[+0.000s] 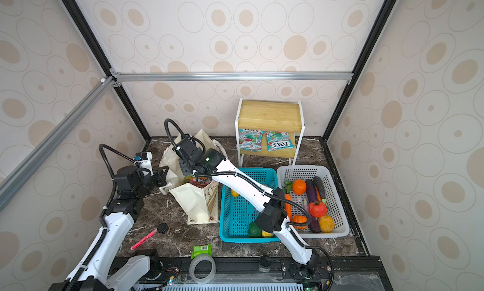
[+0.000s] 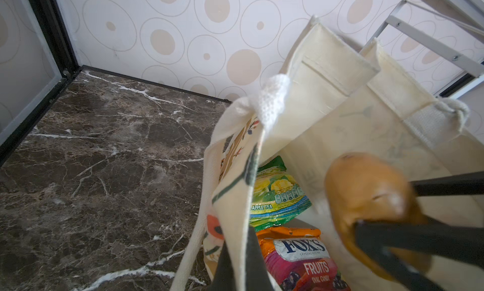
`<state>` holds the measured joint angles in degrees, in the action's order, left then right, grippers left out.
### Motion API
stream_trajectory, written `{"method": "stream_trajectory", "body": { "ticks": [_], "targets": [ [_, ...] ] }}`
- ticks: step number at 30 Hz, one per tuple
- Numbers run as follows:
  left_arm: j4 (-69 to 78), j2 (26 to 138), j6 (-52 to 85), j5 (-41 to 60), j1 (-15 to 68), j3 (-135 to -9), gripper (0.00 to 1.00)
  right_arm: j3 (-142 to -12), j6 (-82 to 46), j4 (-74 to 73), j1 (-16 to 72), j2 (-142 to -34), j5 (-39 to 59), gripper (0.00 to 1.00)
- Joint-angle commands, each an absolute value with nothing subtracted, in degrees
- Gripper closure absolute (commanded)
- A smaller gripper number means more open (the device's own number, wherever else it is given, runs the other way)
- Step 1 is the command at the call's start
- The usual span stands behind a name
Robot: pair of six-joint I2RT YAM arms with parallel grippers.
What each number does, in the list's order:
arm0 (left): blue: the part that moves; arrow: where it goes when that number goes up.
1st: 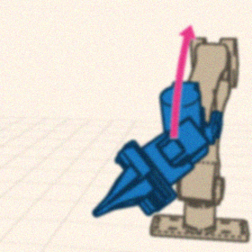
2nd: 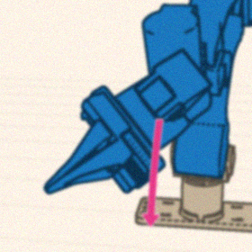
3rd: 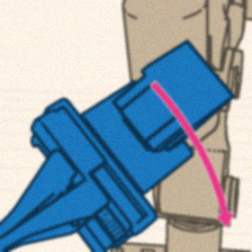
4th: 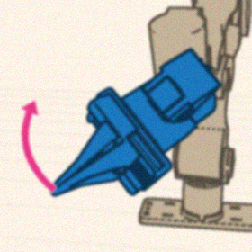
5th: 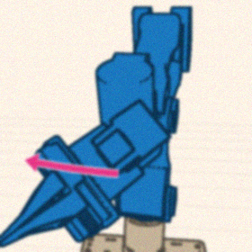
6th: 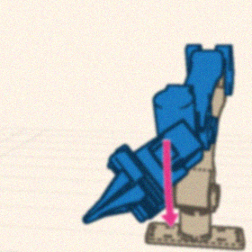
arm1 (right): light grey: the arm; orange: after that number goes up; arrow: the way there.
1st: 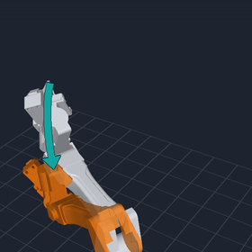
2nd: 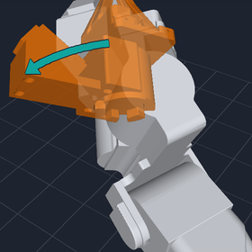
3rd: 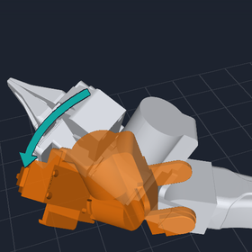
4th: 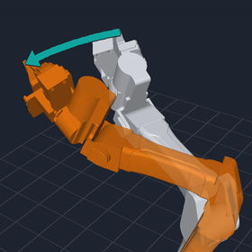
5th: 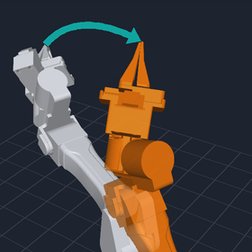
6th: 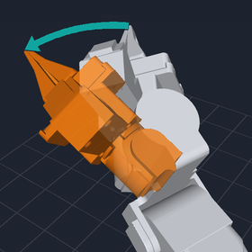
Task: Place the food into the grocery bag and tie it
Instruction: 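Lift the potato and carry it over the tote with the right gripper, then lower the potato into the tote and open the right gripper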
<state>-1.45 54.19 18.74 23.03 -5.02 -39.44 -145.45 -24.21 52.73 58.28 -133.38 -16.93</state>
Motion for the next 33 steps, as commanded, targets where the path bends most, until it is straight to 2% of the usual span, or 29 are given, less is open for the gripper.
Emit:
{"method": "stream_trajectory", "body": {
  "ticks": [1,6,10,12,16,27,33],
  "targets": [
    [-0.3,53.1,17.1,23.6,-4.8,-39.7,1.00,-146.1,-23.4,54.8,57.9,-135.8,-19.7,0.64],
    [-0.2,52.9,17.2,23.5,-4.7,-39.7,1.00,-145.9,-24.4,55.2,57.1,-139.7,-19.6,0.62],
    [-0.4,52.9,17.1,23.4,-4.7,-39.7,1.00,-146.2,-26.8,55.2,56.6,-141.2,-18.8,0.55],
    [-0.3,52.8,17.1,23.3,-4.7,-39.7,1.00,-146.1,-26.8,55.0,56.7,-140.7,-17.7,0.44],
    [-0.3,52.8,17.1,23.5,-4.7,-39.7,1.00,-145.9,-25.4,55.6,56.9,-138.3,-17.8,0.00],
    [-0.5,52.7,17.1,23.0,-4.7,-39.7,1.00,-145.0,-22.2,55.4,58.6,-126.9,-21.7,0.00],
    [-0.5,52.7,17.1,22.9,-4.7,-39.7,1.00,-143.0,-24.0,56.7,60.2,-119.0,-30.1,0.00]
  ]
}}
